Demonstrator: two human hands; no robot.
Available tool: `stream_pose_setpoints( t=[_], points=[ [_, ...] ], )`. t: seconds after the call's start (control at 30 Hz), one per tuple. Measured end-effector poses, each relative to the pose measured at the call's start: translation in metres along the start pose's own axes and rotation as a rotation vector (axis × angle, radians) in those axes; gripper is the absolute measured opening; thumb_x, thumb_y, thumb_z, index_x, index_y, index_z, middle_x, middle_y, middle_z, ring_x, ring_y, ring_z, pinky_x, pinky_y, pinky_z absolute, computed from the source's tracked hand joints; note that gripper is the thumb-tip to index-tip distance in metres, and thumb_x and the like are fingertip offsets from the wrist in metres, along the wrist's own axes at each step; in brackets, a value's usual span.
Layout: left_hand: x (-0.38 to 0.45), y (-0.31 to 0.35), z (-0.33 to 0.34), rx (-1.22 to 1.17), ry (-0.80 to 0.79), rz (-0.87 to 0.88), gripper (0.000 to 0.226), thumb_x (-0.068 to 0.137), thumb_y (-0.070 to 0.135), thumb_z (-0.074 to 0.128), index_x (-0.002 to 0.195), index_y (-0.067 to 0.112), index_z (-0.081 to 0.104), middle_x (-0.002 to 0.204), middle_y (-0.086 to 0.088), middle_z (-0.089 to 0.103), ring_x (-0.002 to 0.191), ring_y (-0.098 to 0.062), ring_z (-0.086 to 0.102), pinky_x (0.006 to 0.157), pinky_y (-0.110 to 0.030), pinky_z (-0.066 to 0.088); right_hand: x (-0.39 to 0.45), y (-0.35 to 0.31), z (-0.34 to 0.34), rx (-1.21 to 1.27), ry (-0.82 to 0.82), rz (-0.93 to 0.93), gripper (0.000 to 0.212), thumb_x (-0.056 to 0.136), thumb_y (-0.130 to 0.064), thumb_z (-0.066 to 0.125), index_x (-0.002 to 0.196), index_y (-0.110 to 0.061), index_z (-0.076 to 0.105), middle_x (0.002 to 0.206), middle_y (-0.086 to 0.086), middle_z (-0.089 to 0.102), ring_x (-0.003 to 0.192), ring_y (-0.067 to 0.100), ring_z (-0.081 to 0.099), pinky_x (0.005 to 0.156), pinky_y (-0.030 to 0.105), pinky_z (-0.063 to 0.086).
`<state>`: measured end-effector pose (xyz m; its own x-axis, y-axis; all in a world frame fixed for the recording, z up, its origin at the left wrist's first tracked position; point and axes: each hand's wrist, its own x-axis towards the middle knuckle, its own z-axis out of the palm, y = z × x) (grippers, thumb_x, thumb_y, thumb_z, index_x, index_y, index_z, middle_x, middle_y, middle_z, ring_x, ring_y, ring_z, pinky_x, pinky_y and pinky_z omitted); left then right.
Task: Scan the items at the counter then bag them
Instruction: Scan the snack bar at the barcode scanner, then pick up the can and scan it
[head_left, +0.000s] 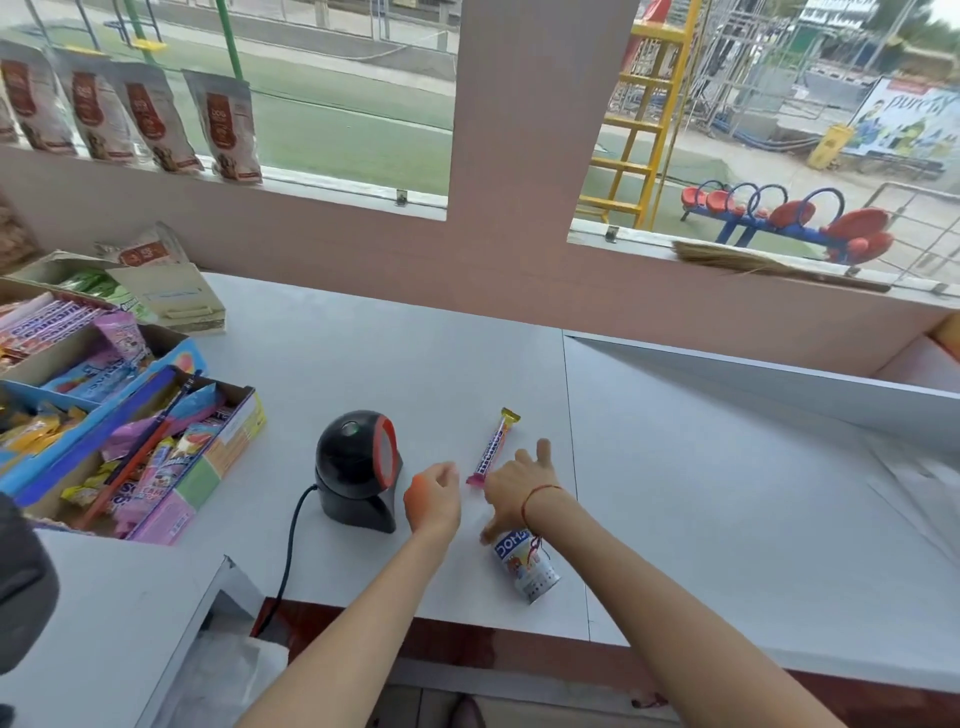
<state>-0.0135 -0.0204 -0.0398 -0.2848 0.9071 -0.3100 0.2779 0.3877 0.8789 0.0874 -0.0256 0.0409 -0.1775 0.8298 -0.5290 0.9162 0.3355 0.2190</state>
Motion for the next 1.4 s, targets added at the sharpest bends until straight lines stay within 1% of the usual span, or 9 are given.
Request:
stream_pose_setpoints(
  t=[0.13,0.23,0.37,0.57,0.8,1.0,1.17,1.3,1.4],
  points=[
    [-0.018,-0.022,-0.017,-0.097,-0.067,-0.051,0.026,0.094,0.016,0.046,0.105,0.011,0.069,0.101,0.000,0.065,0.099,-0.020,0.061,0.087,-0.029,0.046,0.007,0.010,-0.002,0.225,-0.021,0.018,0.063,0.060,-0.064,0.071,0.105,-0.020,0.068,0.107,0.000,0.070,0.106,0.022,0.058,0.102,0.055,0.016],
    [-0.033,-0.029,-0.025,-0.333,-0.197,-0.200,0.029,0.097,0.017,0.041,0.108,0.004,0.065,0.101,-0.007,0.067,0.080,-0.018,0.063,0.072,-0.029,0.049,0.000,0.029,-0.014,0.487,0.060,0.000,0.058,0.057,-0.061,0.075,0.103,-0.026,0.071,0.106,-0.004,0.073,0.101,0.017,0.063,0.102,0.048,0.032],
    [-0.056,-0.016,-0.042,-0.666,-0.479,-0.424,0.041,0.101,0.032,0.030,0.099,0.003,0.059,0.098,-0.016,0.067,0.083,-0.030,0.066,0.079,-0.039,0.052,-0.023,0.051,-0.025,1.058,0.170,-0.092,0.052,0.071,-0.029,0.081,0.119,-0.015,0.065,0.114,0.003,0.068,0.107,0.017,0.061,0.090,0.027,0.045],
    [-0.070,-0.003,-0.054,-1.146,-0.412,-0.472,0.036,0.100,0.024,0.034,0.112,0.001,0.059,0.106,-0.012,0.065,0.108,-0.035,0.058,0.088,-0.052,0.049,-0.036,0.069,-0.016,1.609,0.087,-0.172,0.055,0.082,-0.008,0.070,0.133,-0.016,0.051,0.128,0.010,0.063,0.114,0.024,0.062,0.093,0.035,0.054],
    [-0.082,0.004,-0.057,-1.320,-0.352,-0.422,0.033,0.098,0.020,0.040,0.119,0.000,0.057,0.115,-0.017,0.062,0.099,-0.033,0.062,0.086,-0.041,0.052,-0.043,0.044,-0.036,1.531,0.280,-0.122,0.044,0.076,-0.014,0.077,0.118,-0.015,0.063,0.118,0.018,0.065,0.105,0.029,0.066,0.081,0.029,0.060],
    [-0.077,0.007,-0.053,-1.437,-0.259,-0.386,0.033,0.096,0.017,0.042,0.121,-0.001,0.055,0.116,-0.019,0.061,0.107,-0.036,0.060,0.090,-0.039,0.051,-0.031,0.021,-0.060,1.216,0.490,-0.166,0.049,0.065,-0.028,0.084,0.111,-0.028,0.069,0.110,0.008,0.067,0.099,0.019,0.065,0.086,0.037,0.059],
    [-0.061,0.009,-0.041,-1.104,-0.277,-0.294,0.026,0.095,0.010,0.045,0.118,0.004,0.056,0.111,-0.015,0.064,0.110,-0.029,0.058,0.103,-0.037,0.042,-0.019,0.039,-0.057,1.286,0.500,-0.061,0.049,0.065,-0.022,0.085,0.111,-0.021,0.069,0.108,0.012,0.068,0.096,0.025,0.068,0.081,0.038,0.060],
    [-0.039,0.009,-0.021,-0.535,-0.200,-0.163,0.026,0.085,-0.002,0.053,0.107,0.006,0.066,0.101,-0.007,0.067,0.095,-0.022,0.058,0.088,-0.032,0.046,-0.003,0.071,-0.046,1.157,0.696,0.194,0.047,0.063,-0.023,0.082,0.109,-0.023,0.069,0.106,0.008,0.069,0.096,0.019,0.063,0.083,0.032,0.054],
    [-0.035,0.015,-0.014,-0.202,-0.211,0.002,0.034,0.080,-0.004,0.057,0.108,0.011,0.067,0.106,-0.004,0.069,0.092,-0.016,0.059,0.077,-0.020,0.046,0.009,0.088,-0.034,1.013,0.659,0.343,0.045,0.067,-0.019,0.077,0.111,-0.020,0.066,0.111,0.011,0.068,0.100,0.026,0.061,0.084,0.033,0.050]
  ],
)
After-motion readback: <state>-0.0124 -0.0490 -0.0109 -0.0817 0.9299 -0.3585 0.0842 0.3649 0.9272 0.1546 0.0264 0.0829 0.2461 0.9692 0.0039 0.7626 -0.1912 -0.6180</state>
